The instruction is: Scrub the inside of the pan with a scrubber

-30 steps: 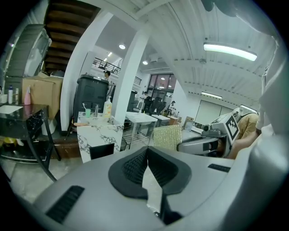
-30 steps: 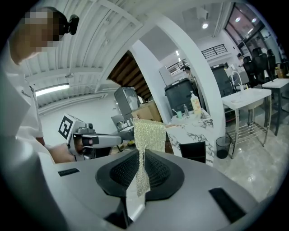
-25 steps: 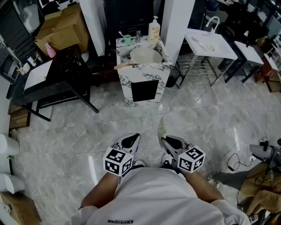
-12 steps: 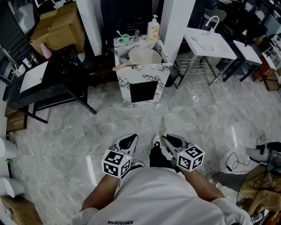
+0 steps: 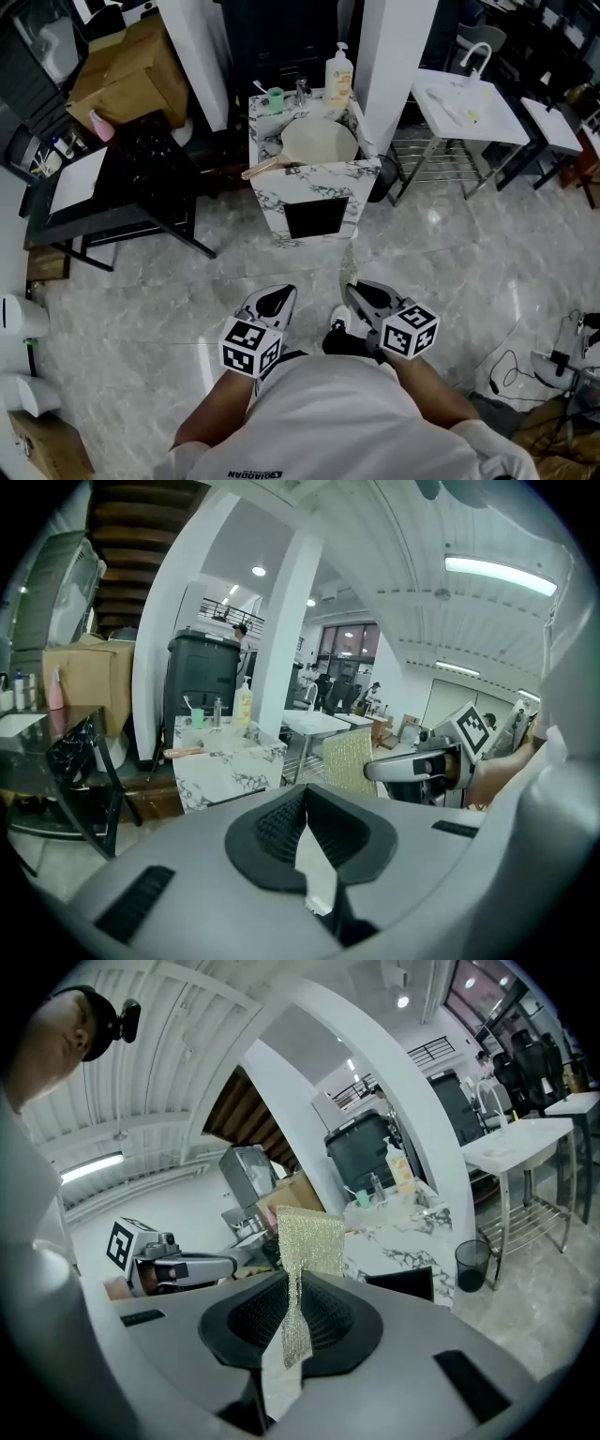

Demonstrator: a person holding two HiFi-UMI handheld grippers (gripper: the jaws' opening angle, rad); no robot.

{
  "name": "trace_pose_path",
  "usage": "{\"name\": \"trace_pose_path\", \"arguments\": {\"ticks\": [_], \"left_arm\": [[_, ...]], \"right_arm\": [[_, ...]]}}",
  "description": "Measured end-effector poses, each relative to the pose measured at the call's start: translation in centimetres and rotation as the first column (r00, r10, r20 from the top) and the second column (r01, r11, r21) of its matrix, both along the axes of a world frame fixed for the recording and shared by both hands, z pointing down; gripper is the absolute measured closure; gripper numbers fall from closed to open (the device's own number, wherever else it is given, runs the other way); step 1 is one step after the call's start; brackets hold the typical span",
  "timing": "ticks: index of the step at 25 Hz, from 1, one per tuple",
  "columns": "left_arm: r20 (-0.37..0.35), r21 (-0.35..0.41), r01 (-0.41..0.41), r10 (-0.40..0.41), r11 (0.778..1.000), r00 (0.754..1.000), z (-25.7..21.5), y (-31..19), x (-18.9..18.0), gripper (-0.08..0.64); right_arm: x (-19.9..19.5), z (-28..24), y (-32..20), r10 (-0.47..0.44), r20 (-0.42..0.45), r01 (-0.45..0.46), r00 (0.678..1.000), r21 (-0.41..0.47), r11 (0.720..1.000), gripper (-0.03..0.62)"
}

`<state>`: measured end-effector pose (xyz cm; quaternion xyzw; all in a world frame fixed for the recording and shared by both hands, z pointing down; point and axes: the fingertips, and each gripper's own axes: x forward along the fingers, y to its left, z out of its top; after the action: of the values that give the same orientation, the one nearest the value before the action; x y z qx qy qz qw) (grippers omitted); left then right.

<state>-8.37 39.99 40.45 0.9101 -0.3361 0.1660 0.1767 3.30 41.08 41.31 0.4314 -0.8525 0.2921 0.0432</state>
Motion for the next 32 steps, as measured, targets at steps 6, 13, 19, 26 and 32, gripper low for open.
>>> {"name": "trace_pose_path", "arguments": {"ticks": [6,13,19,26,32], "left_arm": [[0.004,0.034,0.022,-0.022,0.999,1.000,-1.9,-6.5,4.3,0.545],[0.038,0.017,0.043,-0.043,0.999,0.998,-1.1,-11.3,8.2,0.545],[0.060,0.003,0.058,-0.058,0.998,0.997,-0.8,-13.7,9.9,0.545],[0.055,-0.034,0.095,-0.093,0.995,0.994,0.9,-17.2,8.8,0.545],[0.043,-0.033,0.063,-0.061,0.997,0.997,2.0,-23.3,8.9,0.545]], "right_arm": [[3.7,-1.5,-6.9,-0.043,0.004,0.043,0.999,0.027,0.999,0.526],[7.5,-1.1,-12.4,-0.077,0.001,0.077,0.997,0.029,0.997,0.526],[8.9,-0.5,-14.9,-0.111,0.013,0.111,0.994,0.007,0.994,0.526],[8.7,1.3,-18.4,-0.135,-0.011,0.134,0.991,-0.024,0.991,0.526],[8.1,2.0,-23.1,-0.120,-0.037,0.119,0.992,-0.026,0.993,0.526]]}}
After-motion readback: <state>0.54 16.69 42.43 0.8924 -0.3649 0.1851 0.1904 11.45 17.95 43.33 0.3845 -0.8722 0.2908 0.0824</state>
